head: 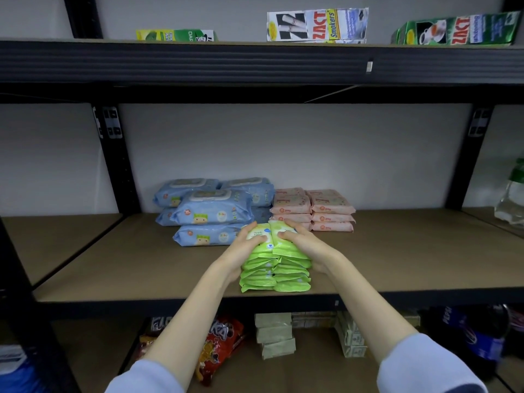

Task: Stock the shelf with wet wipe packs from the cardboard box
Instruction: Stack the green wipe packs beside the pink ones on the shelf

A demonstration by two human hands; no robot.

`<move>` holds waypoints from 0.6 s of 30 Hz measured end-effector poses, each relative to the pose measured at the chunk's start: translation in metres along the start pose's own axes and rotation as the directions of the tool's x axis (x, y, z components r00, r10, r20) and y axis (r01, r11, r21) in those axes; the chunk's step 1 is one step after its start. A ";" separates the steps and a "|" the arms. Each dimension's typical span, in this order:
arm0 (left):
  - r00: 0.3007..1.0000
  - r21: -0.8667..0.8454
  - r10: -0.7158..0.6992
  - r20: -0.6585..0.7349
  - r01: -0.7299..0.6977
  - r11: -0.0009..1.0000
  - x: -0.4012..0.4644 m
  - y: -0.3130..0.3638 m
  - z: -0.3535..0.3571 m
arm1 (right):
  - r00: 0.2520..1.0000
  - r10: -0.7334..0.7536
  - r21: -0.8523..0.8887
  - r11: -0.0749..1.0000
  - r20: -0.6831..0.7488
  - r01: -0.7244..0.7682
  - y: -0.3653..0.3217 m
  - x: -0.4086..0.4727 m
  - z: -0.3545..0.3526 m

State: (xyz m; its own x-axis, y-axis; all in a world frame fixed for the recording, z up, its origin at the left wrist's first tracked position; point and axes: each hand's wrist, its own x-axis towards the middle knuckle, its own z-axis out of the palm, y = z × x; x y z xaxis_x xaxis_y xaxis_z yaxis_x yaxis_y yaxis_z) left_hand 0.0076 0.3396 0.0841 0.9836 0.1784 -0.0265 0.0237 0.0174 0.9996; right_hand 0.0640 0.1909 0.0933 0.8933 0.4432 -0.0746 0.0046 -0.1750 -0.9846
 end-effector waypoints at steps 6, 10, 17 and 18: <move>0.999 0.045 0.013 -0.030 -0.011 0.999 0.002 -0.003 -0.001 | 0.999 -0.017 -0.019 1.000 -0.045 0.016 0.000 -0.002 0.002; 1.000 0.067 0.019 -0.023 -0.017 0.998 0.002 -0.001 0.000 | 1.000 0.005 0.021 1.000 -0.009 -0.005 0.000 0.000 -0.001; 0.996 0.066 0.054 -0.070 -0.049 0.997 0.002 -0.003 -0.002 | 0.999 -0.025 0.088 0.996 -0.022 0.027 0.004 -0.001 -0.005; 0.996 0.065 0.059 -0.065 -0.054 0.996 0.000 -0.003 -0.002 | 0.999 -0.029 0.074 0.997 -0.031 0.031 0.003 -0.003 -0.005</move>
State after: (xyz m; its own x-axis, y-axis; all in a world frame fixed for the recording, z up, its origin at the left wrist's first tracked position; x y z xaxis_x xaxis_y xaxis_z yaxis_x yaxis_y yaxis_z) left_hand 0.0075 0.3414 0.0809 0.9695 0.2430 0.0313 -0.0182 -0.0559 0.9983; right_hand 0.0633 0.1846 0.0912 0.9062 0.4209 -0.0416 -0.0011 -0.0959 -0.9954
